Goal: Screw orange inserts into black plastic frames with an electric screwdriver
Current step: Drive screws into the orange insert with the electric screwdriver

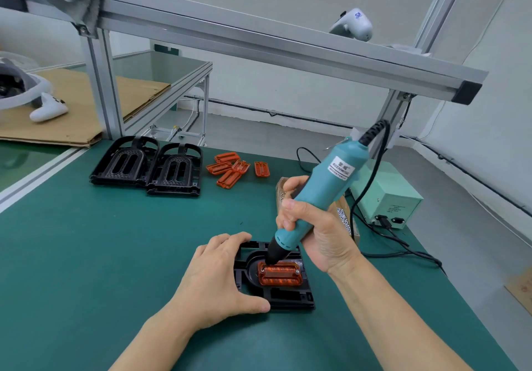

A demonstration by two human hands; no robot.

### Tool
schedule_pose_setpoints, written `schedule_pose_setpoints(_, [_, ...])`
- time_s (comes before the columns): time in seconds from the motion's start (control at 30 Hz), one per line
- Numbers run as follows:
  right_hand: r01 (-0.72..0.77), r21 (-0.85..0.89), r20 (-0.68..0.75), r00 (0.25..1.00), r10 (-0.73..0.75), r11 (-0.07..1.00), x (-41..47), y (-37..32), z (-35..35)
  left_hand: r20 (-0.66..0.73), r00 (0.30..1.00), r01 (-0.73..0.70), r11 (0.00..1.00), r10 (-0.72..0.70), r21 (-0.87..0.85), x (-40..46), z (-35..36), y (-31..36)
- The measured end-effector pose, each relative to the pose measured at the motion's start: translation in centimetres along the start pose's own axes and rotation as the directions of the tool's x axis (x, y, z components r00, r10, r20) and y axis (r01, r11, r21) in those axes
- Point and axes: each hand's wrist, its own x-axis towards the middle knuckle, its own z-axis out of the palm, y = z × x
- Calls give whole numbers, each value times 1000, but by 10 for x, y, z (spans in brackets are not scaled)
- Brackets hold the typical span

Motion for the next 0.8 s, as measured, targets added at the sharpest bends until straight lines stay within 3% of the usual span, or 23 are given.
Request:
schedule_pose_setpoints(0.17, [9, -29, 27, 1000, -8, 1000, 1, -2, 5, 10, 1000, 3, 1000, -3, 10, 3, -2, 1])
schedule_pose_setpoints(0.4, [96, 49, -177, 980, -86, 994, 4, -24, 0, 3, 1000, -17, 999, 17, 45, 2, 0, 2])
schedule_pose_setpoints(0.53, [150, -49, -274, 949, -157, 988, 9, -57, -17, 4, 1000, -13, 999, 13, 36, 0, 0, 0])
schedule_pose_setpoints(0.67, [31, -241, -505, 850, -153, 970, -1, -63, -43, -6, 1000, -15, 1000, 15, 12, -1, 0, -1])
schedule_pose_setpoints(0.8, [-227, -325, -695, 716, -69, 918, -21, -68, -81, -15, 1000, -22, 1000, 22, 9, -2, -1, -1])
